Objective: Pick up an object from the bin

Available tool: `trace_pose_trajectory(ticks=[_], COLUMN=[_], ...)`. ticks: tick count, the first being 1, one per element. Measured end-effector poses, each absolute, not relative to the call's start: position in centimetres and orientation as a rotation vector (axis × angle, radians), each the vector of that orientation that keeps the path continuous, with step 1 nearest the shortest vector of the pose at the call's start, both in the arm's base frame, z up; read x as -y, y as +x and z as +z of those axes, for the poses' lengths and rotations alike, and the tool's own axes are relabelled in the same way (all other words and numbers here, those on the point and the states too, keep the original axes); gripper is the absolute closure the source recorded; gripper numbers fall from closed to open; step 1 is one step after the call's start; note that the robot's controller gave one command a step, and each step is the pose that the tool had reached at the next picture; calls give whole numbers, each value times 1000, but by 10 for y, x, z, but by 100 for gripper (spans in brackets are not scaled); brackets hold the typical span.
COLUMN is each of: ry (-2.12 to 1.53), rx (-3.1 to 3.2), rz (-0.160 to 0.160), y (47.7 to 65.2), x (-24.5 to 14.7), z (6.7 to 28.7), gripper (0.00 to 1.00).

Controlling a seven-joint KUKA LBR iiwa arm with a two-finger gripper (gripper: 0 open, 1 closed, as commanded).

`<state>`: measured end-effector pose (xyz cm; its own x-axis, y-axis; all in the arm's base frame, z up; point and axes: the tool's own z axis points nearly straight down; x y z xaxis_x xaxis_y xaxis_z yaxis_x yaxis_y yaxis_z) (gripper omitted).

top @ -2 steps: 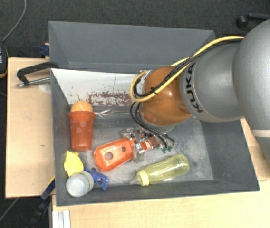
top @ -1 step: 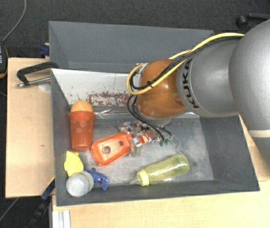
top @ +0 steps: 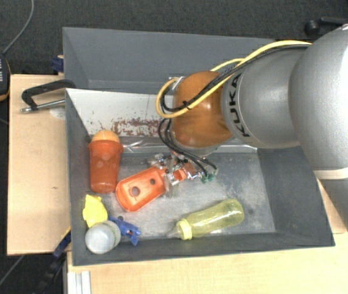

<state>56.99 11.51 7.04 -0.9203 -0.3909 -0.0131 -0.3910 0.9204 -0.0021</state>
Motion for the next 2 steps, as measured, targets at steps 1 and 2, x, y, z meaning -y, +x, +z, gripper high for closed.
trace_pose_trajectory(ticks=[1, 2], ry=[-640, -705], rx=[-3062, -3042], rz=[2, 3], y=[573, 582], x=[-117, -113], z=[70, 71], gripper=[100, 100])
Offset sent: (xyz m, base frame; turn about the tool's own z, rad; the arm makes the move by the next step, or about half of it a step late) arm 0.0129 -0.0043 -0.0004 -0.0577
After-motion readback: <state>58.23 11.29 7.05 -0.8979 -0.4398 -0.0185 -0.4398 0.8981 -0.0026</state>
